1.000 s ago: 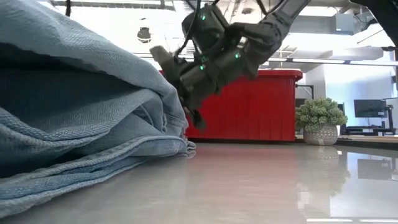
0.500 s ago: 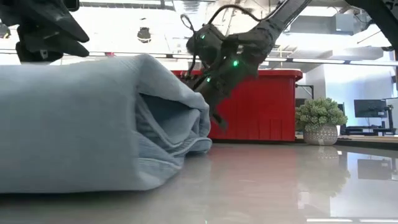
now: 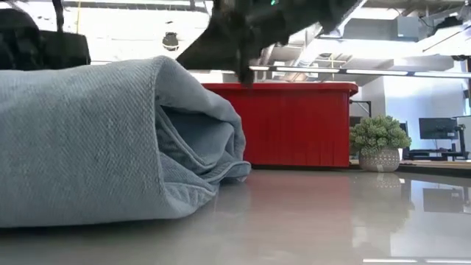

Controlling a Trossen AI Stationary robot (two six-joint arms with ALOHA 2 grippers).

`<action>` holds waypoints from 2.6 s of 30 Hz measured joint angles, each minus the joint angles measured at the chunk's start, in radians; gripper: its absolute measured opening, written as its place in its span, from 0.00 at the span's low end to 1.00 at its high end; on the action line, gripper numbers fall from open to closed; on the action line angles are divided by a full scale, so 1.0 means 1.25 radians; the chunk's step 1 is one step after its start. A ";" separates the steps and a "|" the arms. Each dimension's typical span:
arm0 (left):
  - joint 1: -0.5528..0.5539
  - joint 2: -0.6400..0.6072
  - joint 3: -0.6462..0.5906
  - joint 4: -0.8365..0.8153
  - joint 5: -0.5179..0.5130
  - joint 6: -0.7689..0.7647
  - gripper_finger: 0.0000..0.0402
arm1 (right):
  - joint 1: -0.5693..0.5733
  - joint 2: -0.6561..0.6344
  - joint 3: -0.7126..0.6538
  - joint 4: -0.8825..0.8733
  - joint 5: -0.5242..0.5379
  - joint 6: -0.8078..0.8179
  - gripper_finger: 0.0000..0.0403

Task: Fold laundry
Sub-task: Fold the blue pants from the red laundry bin

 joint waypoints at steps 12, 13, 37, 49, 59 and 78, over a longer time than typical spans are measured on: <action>0.003 -0.177 0.005 0.004 -0.076 0.140 0.23 | 0.050 0.172 -0.008 -0.050 -0.003 0.147 0.06; 0.005 -0.200 0.005 -0.010 -0.116 0.154 0.23 | 0.053 0.170 -0.008 -0.048 -0.002 0.144 0.06; 0.170 -0.173 -0.112 -0.109 -0.094 -0.035 0.23 | 0.020 0.196 -0.008 0.018 0.110 0.163 0.06; 0.058 -0.249 -0.036 0.099 -0.242 0.188 0.23 | -0.068 0.027 -0.006 0.046 0.090 0.004 0.06; -0.107 -0.008 -0.035 0.210 -0.164 -0.024 0.23 | -0.248 0.100 -0.007 0.058 0.014 0.034 0.06; -0.155 -0.081 -0.036 0.272 -0.261 -0.006 0.23 | -0.273 0.020 0.005 0.020 -0.046 0.027 0.06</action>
